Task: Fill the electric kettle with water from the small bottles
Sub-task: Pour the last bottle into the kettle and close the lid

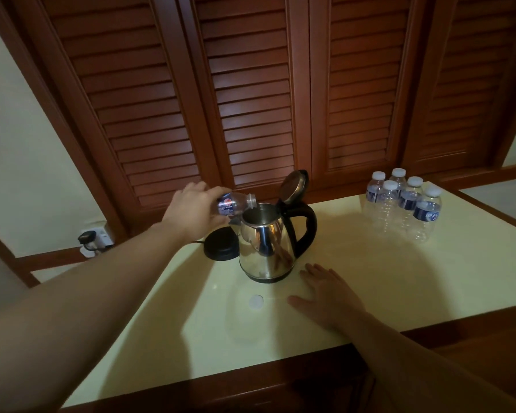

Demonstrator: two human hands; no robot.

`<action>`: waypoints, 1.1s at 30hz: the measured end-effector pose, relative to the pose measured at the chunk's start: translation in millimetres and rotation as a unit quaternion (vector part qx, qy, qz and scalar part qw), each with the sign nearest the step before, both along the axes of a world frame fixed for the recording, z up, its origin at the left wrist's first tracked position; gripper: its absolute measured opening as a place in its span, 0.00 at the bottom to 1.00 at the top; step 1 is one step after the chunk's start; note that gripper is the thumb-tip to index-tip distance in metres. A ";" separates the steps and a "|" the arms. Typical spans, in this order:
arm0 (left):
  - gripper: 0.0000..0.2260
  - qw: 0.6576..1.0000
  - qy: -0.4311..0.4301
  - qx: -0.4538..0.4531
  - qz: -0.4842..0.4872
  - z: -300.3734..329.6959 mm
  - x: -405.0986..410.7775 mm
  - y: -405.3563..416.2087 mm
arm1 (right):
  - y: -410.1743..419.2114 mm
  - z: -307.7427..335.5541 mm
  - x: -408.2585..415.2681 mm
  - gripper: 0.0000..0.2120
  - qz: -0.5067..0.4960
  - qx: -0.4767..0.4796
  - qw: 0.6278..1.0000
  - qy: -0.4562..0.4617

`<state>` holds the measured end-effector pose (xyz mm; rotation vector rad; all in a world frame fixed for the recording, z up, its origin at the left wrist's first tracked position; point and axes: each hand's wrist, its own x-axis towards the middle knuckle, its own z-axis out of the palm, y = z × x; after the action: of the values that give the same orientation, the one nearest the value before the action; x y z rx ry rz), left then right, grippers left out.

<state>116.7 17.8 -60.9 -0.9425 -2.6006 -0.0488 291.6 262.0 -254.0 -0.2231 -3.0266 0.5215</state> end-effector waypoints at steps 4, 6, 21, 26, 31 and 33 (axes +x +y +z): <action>0.26 0.975 -0.117 0.191 0.009 -32.6 4.2 -11.3 | 3.4 1.1 -2.2 0.39 -0.032 -0.073 0.997 0.013; 0.23 0.939 -0.186 0.289 0.011 -48.3 13.5 -14.5 | 4.7 8.4 -5.1 0.45 -0.067 -0.115 0.991 0.026; 0.21 0.828 -0.327 0.453 0.050 -133.2 56.1 -38.2 | -6.8 113.0 -65.5 0.17 -0.103 -0.215 0.902 0.360; 0.19 0.813 -0.350 0.464 0.034 -139.9 56.7 -46.0 | -14.4 122.5 -77.4 0.12 -0.082 -0.152 0.915 0.365; 0.18 0.813 -0.357 0.459 0.022 -142.5 52.5 -54.5 | -27.0 128.1 -82.4 0.21 -0.037 -0.060 0.946 0.317; 0.17 0.815 -0.355 0.457 0.025 -144.6 51.0 -57.6 | -32.9 127.7 -82.5 0.21 -0.024 -0.025 0.949 0.312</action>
<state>167.7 -39.9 -205.5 -0.5051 -2.6118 -1.7551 209.1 229.1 -126.4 -0.1044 -2.3879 0.5403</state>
